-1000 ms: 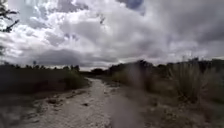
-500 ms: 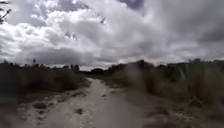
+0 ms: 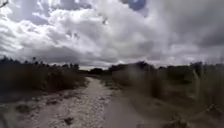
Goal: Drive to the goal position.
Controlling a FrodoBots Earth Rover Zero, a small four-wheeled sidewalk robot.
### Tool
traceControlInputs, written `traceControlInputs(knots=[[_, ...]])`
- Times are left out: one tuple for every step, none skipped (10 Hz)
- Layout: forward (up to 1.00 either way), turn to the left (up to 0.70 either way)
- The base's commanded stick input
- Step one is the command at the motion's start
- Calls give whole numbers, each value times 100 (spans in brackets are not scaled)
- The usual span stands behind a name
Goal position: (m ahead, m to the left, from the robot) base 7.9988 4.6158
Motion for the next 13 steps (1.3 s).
traceControlInputs(knots=[[69, 1], [69, 1], [69, 1], [69, 1], [69, 1], [69, 1], [69, 1], [69, 1], [69, 2], [69, 10], [69, 14], [69, 14], [69, 14]])
